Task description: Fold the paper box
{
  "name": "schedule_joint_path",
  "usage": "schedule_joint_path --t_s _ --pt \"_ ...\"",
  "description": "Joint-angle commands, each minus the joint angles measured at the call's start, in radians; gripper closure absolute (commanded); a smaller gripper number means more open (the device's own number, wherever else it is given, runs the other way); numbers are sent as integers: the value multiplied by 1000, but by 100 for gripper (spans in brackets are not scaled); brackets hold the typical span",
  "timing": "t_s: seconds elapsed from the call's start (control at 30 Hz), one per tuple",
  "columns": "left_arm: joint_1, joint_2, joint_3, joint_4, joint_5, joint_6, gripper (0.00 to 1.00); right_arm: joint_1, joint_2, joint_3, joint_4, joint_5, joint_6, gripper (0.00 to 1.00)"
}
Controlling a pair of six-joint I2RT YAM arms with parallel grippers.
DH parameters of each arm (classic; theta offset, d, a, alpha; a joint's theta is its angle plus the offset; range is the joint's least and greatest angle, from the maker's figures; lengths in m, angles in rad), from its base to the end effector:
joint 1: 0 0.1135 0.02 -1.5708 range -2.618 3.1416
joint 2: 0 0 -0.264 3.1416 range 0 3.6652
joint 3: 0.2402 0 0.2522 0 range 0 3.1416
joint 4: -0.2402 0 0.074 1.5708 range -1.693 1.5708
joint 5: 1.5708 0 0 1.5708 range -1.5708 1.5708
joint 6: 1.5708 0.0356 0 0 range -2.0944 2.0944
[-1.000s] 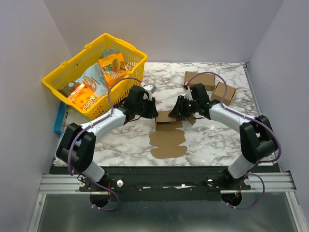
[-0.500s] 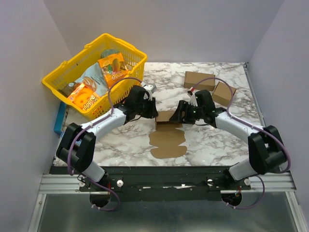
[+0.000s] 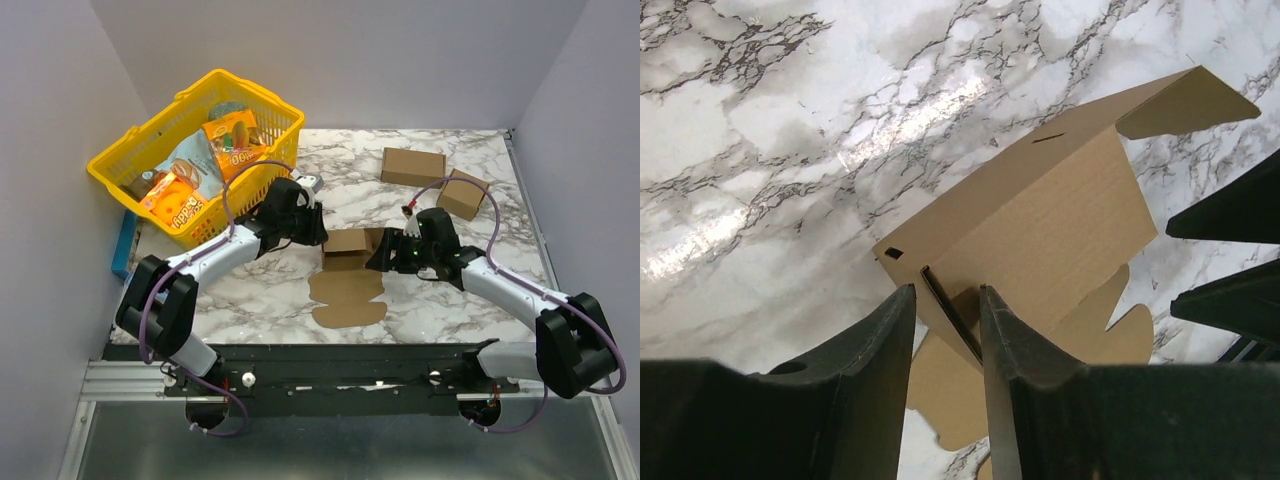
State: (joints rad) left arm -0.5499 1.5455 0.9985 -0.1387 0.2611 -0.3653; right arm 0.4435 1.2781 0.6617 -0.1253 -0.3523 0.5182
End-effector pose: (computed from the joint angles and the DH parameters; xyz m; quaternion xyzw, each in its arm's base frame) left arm 0.2831 -0.1843 0.2326 0.1381 0.8870 -0.2931 0.3289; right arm 0.2274 0.1216 0.2011 -0.0369 0.9031 0.3256 0.2774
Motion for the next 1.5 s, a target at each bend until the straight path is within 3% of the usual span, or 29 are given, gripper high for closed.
schedule_joint_path --t_s 0.0,0.13,0.3,0.47,0.5,0.6,0.73,1.13,1.47 --pt "21 -48 -38 -19 16 20 47 -3 3 -20 30 9 -6 25" --pt "76 -119 -43 40 26 9 20 -3 -36 -11 29 7 -1 23" --pt "79 -267 -87 74 -43 12 14 -3 -82 -11 15 10 2 21" --pt "-37 -370 -156 73 -212 23 14 -3 -132 -28 -4 62 0 21" --pt "-114 -395 -173 74 -318 23 14 -3 -140 -34 -4 84 2 21" --pt "-230 -444 -299 157 -503 -23 14 -3 -175 -43 -10 122 0 21" --pt "-307 -467 -446 322 -627 -132 14 -3 -201 -40 -22 145 -15 21" --pt "-395 -217 -479 526 -752 -142 19 -5 -218 -63 -28 170 -9 22" --pt "-398 -55 -446 706 -842 -176 38 -3 -215 -94 -8 194 13 22"
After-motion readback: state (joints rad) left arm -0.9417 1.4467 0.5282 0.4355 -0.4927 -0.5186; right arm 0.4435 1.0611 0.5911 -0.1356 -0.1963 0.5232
